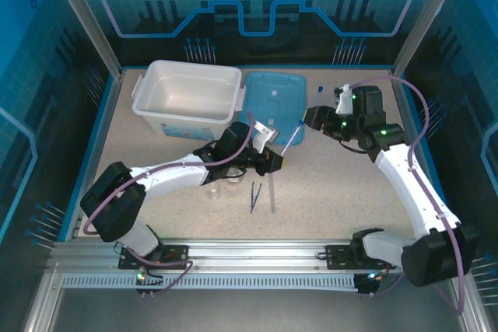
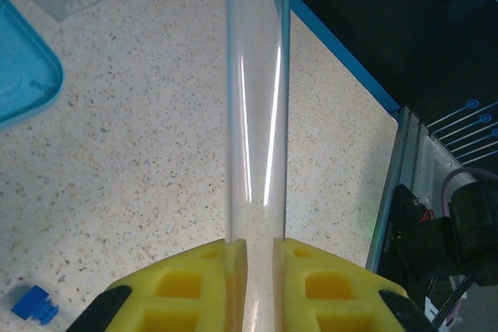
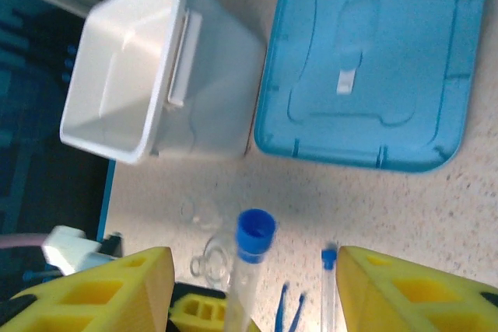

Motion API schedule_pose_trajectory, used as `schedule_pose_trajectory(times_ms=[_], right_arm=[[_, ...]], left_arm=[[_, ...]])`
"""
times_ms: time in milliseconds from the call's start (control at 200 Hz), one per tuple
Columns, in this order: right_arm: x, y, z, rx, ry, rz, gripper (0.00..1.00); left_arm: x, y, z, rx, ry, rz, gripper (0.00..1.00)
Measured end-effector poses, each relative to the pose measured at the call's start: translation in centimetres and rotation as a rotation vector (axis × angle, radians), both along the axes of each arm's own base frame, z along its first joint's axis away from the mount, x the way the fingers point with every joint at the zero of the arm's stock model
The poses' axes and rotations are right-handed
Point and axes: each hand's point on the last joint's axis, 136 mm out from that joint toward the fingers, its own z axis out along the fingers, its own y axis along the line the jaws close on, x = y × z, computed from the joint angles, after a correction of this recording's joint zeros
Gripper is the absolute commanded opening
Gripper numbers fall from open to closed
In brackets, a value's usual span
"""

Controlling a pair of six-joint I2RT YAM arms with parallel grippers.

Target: Organize the chemistry lab equipment

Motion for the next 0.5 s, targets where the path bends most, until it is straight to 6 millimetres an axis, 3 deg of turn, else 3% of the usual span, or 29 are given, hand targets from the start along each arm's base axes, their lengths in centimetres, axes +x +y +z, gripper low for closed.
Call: schedule_pose_trajectory(times_ms=[300,500], right_arm=[[-1.2,2.1,-0.8,0.080,0.049,0.139,0.58],[-1.2,3.0,-1.3,0.127,0.068,0.195,0.51]], left_arm=[[-0.4,0.4,1.1,0.015,-0.088,-0.039,0.12],[-0.7,0.5,0.5,0.036,-0.096,-0.058,0.12]])
